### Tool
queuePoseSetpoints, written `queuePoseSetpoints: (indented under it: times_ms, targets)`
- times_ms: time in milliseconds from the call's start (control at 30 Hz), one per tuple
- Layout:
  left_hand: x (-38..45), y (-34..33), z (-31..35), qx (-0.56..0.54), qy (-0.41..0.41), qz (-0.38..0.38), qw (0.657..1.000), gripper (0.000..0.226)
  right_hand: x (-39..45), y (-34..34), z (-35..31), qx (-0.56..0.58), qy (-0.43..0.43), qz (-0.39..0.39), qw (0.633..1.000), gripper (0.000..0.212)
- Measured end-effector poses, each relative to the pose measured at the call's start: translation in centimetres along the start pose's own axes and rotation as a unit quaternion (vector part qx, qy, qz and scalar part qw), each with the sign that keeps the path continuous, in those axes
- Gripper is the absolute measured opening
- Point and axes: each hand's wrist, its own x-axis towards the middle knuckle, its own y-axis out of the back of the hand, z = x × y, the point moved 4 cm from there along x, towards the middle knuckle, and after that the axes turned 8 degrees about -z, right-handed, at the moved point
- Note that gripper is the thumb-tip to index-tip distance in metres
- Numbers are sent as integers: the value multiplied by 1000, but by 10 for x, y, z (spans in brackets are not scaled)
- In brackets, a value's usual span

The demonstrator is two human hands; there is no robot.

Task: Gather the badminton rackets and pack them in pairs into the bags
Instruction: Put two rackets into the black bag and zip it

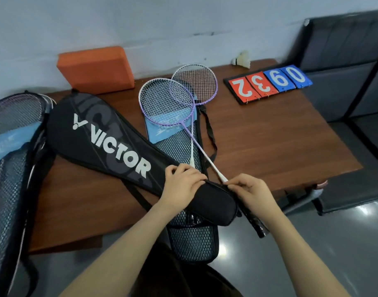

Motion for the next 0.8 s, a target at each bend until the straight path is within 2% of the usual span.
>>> queuePoseSetpoints:
  times_ms: [167,300,433,567,700,800]
  targets:
    - [16,6,0,-21,9,35,999,32,-14,18,15,-13,6,50,999,27]
    - [26,7,-3,-24,44,51,997,27,-28,25,31,-43,-6,68,997,20]
    - [33,2,-3,-12,78,32,996,22,-31,22,40,-30,-33,68,997,14]
    - [27,-10,-3,-12,100,-12,995,17,-28,14,46,-29,-89,26,995,14]
    - [28,-11,-4,-16,115,-50,992,22,-17,3,40,-55,-49,22,997,11]
    - [13,-4,-20,-25,207,-46,977,37,8,-15,24,-151,-9,28,988,32]
